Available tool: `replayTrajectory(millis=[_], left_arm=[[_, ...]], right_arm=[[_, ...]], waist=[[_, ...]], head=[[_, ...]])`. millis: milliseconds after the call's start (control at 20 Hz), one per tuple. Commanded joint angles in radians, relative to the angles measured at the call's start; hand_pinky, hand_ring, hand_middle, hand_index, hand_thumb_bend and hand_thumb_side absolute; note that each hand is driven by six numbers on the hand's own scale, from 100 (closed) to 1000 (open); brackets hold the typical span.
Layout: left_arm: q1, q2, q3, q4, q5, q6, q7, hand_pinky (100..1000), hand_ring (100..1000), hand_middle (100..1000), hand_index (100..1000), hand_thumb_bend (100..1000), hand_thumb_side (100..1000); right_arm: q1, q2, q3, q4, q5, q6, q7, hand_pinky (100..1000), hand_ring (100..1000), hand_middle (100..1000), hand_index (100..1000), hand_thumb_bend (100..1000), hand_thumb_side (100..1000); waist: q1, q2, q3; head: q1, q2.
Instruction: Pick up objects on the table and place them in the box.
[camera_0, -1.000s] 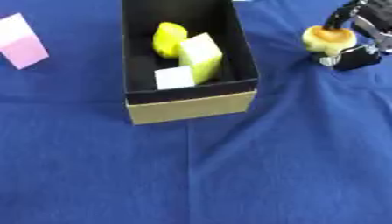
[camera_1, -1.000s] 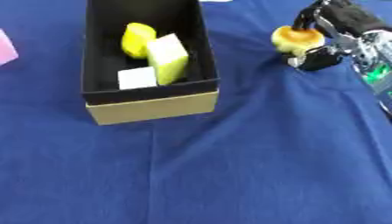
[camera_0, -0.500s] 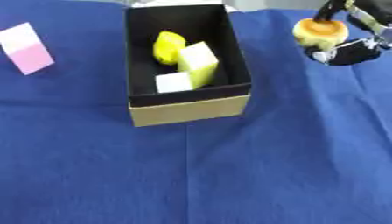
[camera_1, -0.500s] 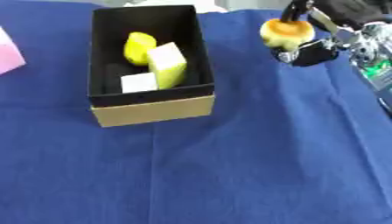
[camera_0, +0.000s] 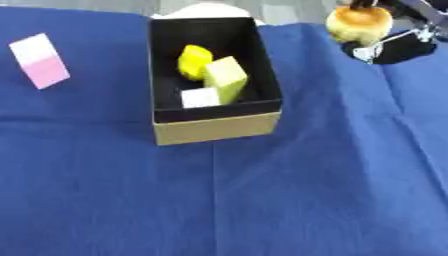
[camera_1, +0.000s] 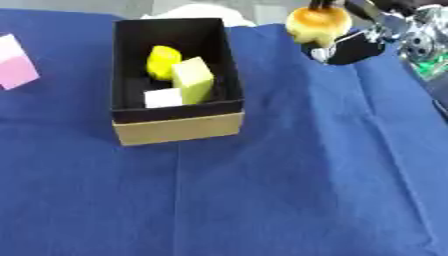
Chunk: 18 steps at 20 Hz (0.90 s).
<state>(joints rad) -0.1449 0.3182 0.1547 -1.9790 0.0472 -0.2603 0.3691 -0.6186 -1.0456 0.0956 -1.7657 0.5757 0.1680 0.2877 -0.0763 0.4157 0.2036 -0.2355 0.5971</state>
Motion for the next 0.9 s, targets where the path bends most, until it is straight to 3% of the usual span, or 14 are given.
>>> replayTrajectory(millis=[50, 250, 300, 400, 550, 900], left_arm=[[-0.009, 0.029, 0.01, -0.021, 0.005, -0.001, 0.003, 784, 554, 505, 806, 179, 605], [-0.011, 0.034, 0.007, -0.021, 0.007, -0.001, -0.001, 784, 555, 506, 806, 183, 600], [-0.012, 0.035, 0.007, -0.021, 0.008, -0.001, -0.002, 784, 555, 506, 806, 184, 599], [-0.014, 0.037, 0.005, -0.021, 0.009, -0.001, -0.003, 784, 555, 506, 806, 185, 598], [-0.019, 0.038, 0.002, -0.021, 0.012, -0.001, -0.007, 784, 556, 507, 806, 187, 597], [-0.034, 0.04, -0.004, -0.021, 0.021, -0.003, -0.017, 784, 555, 506, 806, 189, 595]], right_arm=[[-0.032, -0.032, 0.005, -0.053, -0.024, 0.023, 0.014, 792, 775, 612, 722, 438, 232], [-0.081, -0.011, 0.037, -0.096, -0.043, 0.04, 0.043, 790, 774, 611, 721, 424, 221], [-0.096, -0.003, 0.047, -0.102, -0.047, 0.04, 0.051, 790, 774, 610, 721, 434, 253], [-0.128, 0.016, 0.068, -0.109, -0.05, 0.038, 0.067, 789, 773, 610, 721, 416, 217], [-0.177, 0.05, 0.102, -0.108, -0.048, 0.03, 0.091, 789, 772, 611, 722, 432, 244], [-0.269, 0.138, 0.181, -0.063, -0.014, 0.009, 0.128, 786, 773, 614, 726, 386, 208]], waist=[[0.001, -0.03, 0.001], [-0.001, -0.04, 0.007], [-0.003, -0.042, 0.01], [-0.007, -0.044, 0.014], [-0.012, -0.046, 0.023], [-0.024, -0.039, 0.051]], head=[[0.001, 0.003], [-0.002, 0.01], [-0.003, 0.013], [-0.004, 0.018], [-0.009, 0.024], [-0.035, 0.024]])
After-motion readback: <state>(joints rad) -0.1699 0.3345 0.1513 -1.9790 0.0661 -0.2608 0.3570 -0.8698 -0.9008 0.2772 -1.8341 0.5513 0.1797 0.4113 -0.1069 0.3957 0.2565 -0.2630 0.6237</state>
